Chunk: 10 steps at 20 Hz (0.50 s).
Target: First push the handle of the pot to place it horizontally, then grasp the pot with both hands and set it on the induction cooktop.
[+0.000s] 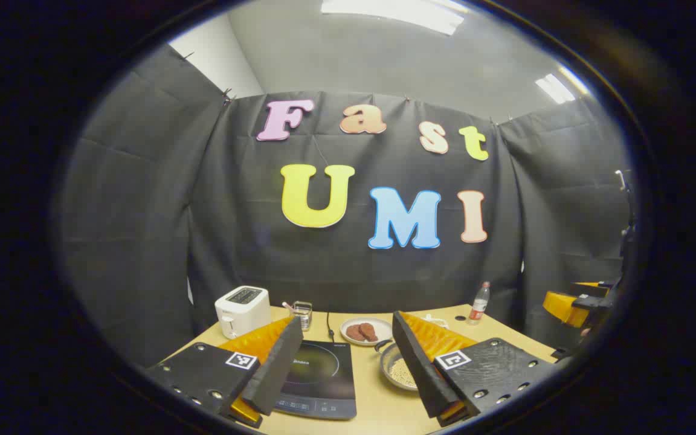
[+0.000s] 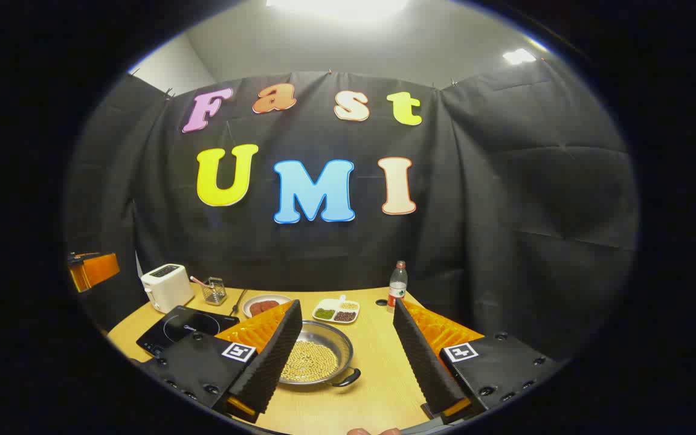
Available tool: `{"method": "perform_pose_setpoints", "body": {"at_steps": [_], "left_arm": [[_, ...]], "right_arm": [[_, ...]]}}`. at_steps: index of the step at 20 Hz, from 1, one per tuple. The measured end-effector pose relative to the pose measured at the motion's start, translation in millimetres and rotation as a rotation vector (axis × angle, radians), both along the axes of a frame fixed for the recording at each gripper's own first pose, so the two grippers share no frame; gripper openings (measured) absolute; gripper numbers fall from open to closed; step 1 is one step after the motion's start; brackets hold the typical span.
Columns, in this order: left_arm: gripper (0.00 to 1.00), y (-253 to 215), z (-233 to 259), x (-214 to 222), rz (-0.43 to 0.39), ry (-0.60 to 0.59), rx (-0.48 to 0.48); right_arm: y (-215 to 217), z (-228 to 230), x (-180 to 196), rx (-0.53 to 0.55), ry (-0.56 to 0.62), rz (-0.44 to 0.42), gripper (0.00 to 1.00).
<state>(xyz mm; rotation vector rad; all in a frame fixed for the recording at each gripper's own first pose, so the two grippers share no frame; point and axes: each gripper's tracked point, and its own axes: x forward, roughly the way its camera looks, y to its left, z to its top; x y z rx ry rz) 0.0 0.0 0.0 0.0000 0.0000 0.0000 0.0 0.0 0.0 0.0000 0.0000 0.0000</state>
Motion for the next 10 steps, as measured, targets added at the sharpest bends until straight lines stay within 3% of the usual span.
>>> {"method": "perform_pose_setpoints", "body": {"at_steps": [10], "left_arm": [[0.91, 15.5, -3.7, -6.7, 0.011, 0.001, 0.006]], "right_arm": [[11.4, 5.5, -3.6, 0.010, -0.009, 0.017, 0.97]]}}
